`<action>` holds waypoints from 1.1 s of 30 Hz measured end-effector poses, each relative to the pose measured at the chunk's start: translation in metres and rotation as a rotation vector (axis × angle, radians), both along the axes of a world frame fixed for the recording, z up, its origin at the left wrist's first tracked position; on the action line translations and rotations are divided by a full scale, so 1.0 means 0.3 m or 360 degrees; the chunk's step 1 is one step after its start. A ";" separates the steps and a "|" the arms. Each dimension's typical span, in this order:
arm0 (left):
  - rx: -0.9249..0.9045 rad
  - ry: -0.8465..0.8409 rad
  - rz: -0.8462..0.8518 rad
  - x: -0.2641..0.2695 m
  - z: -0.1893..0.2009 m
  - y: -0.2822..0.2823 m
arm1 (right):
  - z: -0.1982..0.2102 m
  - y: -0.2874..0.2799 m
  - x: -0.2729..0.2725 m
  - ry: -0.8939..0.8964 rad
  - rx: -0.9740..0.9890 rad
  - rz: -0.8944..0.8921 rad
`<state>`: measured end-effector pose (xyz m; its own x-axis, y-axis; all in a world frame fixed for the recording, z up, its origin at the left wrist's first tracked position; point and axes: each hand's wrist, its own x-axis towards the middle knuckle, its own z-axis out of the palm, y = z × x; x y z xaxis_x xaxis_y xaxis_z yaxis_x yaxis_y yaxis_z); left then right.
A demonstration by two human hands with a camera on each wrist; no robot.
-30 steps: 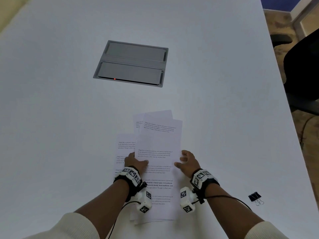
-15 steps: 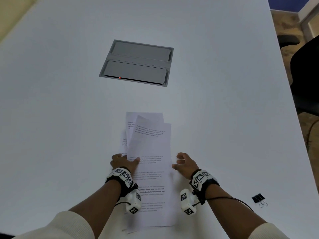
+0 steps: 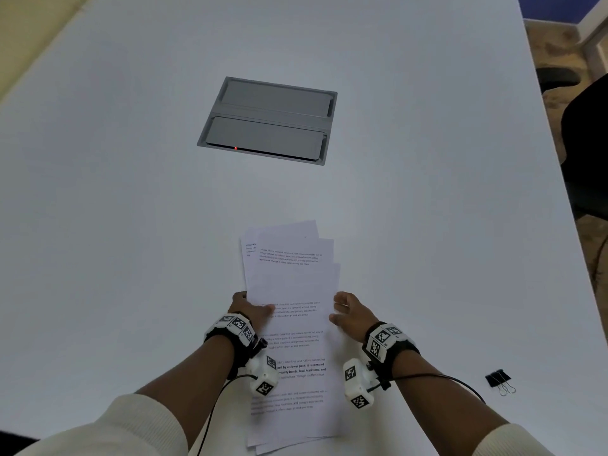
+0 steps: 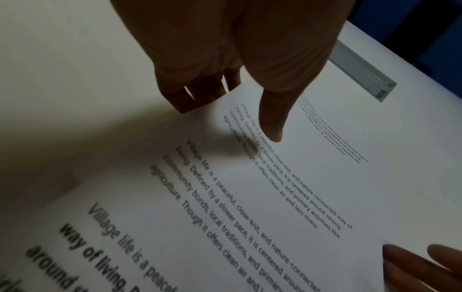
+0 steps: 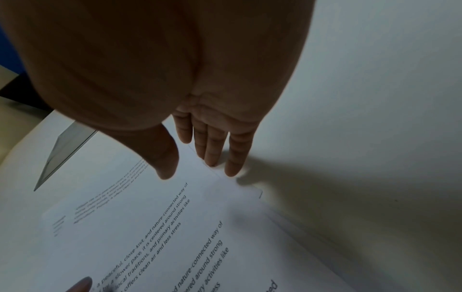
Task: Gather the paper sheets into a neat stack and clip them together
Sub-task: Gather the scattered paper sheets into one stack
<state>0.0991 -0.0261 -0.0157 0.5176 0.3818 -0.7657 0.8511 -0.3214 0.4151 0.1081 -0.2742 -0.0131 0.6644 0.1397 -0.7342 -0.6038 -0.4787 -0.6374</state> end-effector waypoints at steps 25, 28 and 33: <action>-0.0784 -0.0800 -0.0180 0.138 0.242 -0.209 | 0.176 -0.252 0.082 -0.0482 -0.0055 -0.0352; -0.0814 -0.0937 -0.0206 0.171 0.319 -0.237 | 0.256 -0.266 0.111 -0.0590 0.0091 -0.0526; -0.0798 -0.1247 -0.0228 0.228 0.459 -0.267 | 0.413 -0.279 0.153 -0.0884 0.0161 -0.0588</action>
